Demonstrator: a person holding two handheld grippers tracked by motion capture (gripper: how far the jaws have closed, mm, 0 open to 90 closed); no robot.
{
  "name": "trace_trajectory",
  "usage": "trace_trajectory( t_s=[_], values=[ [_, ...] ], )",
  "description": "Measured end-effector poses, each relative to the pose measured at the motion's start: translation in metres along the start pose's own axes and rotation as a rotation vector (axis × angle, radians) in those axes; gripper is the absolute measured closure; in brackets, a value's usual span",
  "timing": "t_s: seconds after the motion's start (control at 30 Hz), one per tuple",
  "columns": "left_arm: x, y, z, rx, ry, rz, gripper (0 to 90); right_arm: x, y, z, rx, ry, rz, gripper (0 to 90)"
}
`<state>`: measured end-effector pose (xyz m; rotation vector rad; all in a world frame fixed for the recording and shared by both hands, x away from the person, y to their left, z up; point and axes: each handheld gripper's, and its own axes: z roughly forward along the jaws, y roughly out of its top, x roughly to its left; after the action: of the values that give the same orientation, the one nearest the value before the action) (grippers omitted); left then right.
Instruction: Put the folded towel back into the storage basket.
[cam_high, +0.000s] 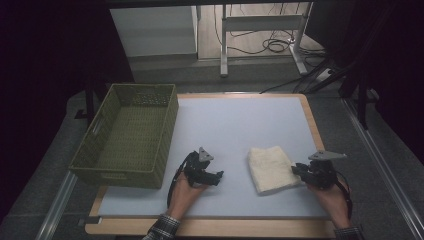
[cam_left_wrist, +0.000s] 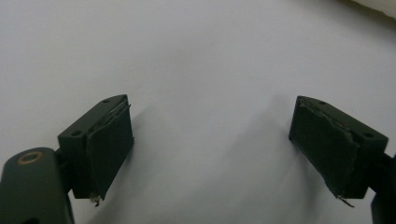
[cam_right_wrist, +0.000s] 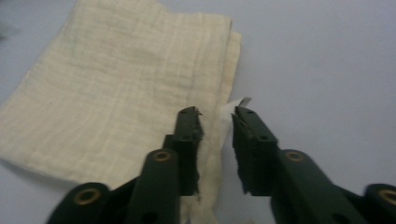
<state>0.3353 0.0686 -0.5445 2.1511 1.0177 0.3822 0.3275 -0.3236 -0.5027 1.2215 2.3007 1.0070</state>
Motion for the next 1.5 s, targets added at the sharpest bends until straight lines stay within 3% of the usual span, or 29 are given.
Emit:
trace_trajectory(
  t_s=[0.1, 0.23, 0.43, 0.57, 0.77, 1.13, 1.3, 1.5],
  values=[
    [0.000, 0.000, 0.000, 0.000, 0.000, 0.001, 13.5, -0.001, -0.005, -0.002, 0.003, 0.009, 0.020, 58.0],
    [0.000, 0.000, 0.000, 0.000, 0.001, 0.001, 13.5, -0.002, -0.013, -0.003, 0.014, 0.041, 0.046, 57.7],
    [0.000, 0.000, 0.000, -0.001, 0.001, 0.001, 13.6, 0.003, -0.018, -0.004, 0.019, 0.074, 0.046, 80.1],
    [0.000, 0.000, 0.000, -0.001, 0.002, 0.002, 13.6, 0.006, -0.015, -0.005, 0.009, 0.063, 0.028, 84.4],
    [0.000, 0.000, 0.000, -0.001, 0.002, 0.001, 13.6, 0.021, 0.001, -0.008, -0.019, 0.085, -0.018, 84.4],
    [0.000, 0.000, 0.000, -0.005, 0.002, -0.002, 13.6, 0.059, 0.045, -0.004, -0.091, 0.206, -0.088, 84.5],
    [0.000, 0.000, 0.000, -0.002, 0.002, 0.001, 13.7, 0.051, 0.039, -0.012, -0.091, 0.169, -0.067, 84.5],
    [0.000, 0.000, 0.000, -0.002, 0.002, 0.001, 13.7, 0.021, 0.005, -0.010, -0.042, 0.113, 0.024, 84.3]
  ],
)
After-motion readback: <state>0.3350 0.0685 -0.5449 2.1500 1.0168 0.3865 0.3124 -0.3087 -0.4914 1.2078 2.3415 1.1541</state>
